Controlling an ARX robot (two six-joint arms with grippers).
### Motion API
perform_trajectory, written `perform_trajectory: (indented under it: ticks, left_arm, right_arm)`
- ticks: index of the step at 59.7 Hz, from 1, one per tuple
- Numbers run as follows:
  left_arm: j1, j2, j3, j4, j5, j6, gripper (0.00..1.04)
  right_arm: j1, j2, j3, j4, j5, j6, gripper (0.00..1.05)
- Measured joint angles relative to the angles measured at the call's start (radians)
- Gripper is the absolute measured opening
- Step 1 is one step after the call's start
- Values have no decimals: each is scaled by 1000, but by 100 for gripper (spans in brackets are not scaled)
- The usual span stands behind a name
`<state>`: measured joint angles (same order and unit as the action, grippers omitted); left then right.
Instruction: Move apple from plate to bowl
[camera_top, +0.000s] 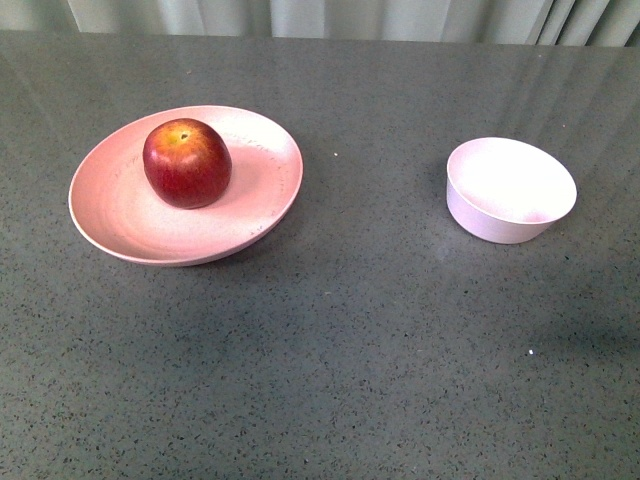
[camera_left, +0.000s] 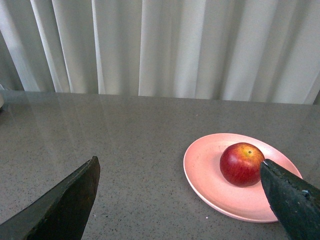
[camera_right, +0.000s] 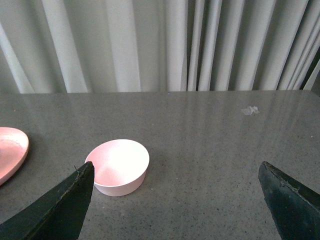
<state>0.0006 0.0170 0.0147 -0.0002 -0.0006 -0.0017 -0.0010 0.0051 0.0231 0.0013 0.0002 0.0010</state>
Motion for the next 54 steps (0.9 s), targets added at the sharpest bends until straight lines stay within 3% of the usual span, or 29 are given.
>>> perform_trajectory:
  ticks: [49, 51, 53, 54]
  left_arm:
    - [0, 0, 0, 0, 0, 0, 96]
    - [0, 0, 0, 0, 0, 0, 96]
    - [0, 0, 0, 0, 0, 0, 96]
    - [0, 0, 0, 0, 0, 0, 96]
  right_arm:
    - [0, 0, 0, 0, 0, 0, 96]
    - [12, 21, 11, -38, 49, 31, 96]
    - [52, 125, 82, -206, 204, 124, 96]
    - [52, 154, 97, -237, 229, 146, 96]
